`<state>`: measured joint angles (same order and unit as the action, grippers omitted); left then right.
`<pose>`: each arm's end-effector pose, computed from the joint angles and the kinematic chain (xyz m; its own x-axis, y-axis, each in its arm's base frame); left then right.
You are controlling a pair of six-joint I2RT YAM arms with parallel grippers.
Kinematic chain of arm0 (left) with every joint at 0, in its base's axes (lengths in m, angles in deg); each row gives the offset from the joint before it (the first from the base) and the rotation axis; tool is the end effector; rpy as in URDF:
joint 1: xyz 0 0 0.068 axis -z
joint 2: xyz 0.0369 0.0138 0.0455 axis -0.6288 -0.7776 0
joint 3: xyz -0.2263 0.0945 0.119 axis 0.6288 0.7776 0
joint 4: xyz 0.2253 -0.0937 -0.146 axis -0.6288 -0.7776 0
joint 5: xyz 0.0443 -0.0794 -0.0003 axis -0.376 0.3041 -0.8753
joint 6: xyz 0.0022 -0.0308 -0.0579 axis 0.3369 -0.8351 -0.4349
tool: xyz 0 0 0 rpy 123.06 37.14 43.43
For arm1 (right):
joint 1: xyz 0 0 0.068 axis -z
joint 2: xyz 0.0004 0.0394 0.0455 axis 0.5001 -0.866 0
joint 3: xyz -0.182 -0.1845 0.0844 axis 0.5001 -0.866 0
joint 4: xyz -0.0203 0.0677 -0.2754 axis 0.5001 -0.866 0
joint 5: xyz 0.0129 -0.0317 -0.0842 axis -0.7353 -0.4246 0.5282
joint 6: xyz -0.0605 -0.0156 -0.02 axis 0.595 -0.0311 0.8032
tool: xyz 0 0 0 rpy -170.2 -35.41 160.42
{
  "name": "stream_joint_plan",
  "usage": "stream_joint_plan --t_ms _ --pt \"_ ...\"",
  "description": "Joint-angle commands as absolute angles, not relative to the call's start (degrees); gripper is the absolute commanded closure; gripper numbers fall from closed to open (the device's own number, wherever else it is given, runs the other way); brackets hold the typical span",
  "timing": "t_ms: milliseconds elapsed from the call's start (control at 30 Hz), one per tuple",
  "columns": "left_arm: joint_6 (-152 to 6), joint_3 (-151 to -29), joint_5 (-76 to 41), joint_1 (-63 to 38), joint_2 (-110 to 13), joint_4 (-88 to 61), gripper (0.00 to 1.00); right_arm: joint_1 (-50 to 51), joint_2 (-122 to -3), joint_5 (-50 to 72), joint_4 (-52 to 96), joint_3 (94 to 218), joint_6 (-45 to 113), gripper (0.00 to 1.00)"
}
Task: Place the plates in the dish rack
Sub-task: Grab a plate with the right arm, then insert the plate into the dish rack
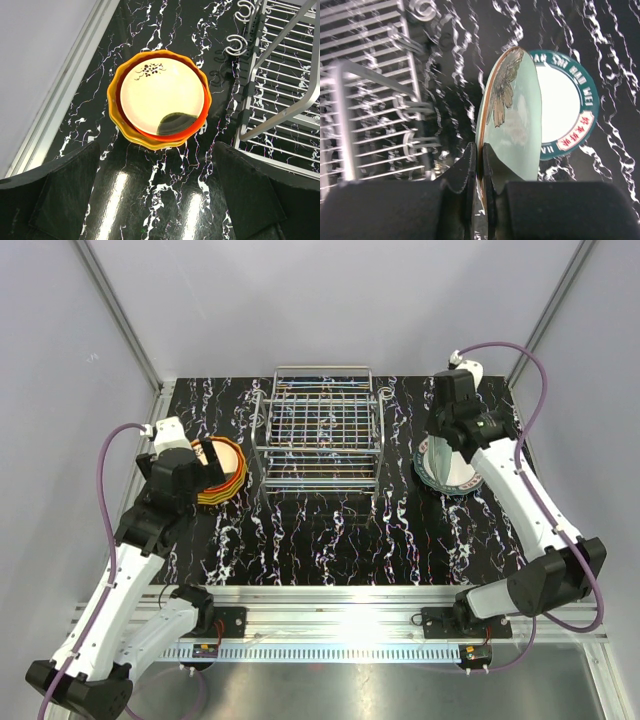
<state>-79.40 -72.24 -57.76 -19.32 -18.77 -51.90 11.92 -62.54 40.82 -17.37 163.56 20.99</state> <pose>0.1945 -0.0405 0.3490 -0.3640 -0.1477 -0.9196 -0.2810 0.9587 -0.0428 0.3316 0.0881 0.3673 -0.5562 0.1524 -0.8170 0.1923 0.9800 0.0519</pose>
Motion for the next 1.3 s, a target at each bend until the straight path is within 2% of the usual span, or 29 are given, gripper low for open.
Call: stream_joint_plan --t_ms 0,633,1267 --pt "-78.89 -73.06 -56.97 -19.1 -19.06 -49.16 0.01 12.16 -57.45 39.59 -12.71 172.52 20.44 1.0" --pt "-78.89 -72.98 -53.81 -19.1 -20.12 -48.81 0.01 12.17 -57.09 23.78 -13.95 188.52 12.27 1.0" --pt "-77.74 -72.98 -47.92 -19.1 -23.9 -48.28 0.01 10.41 -62.8 11.38 -5.6 196.35 2.24 1.0"
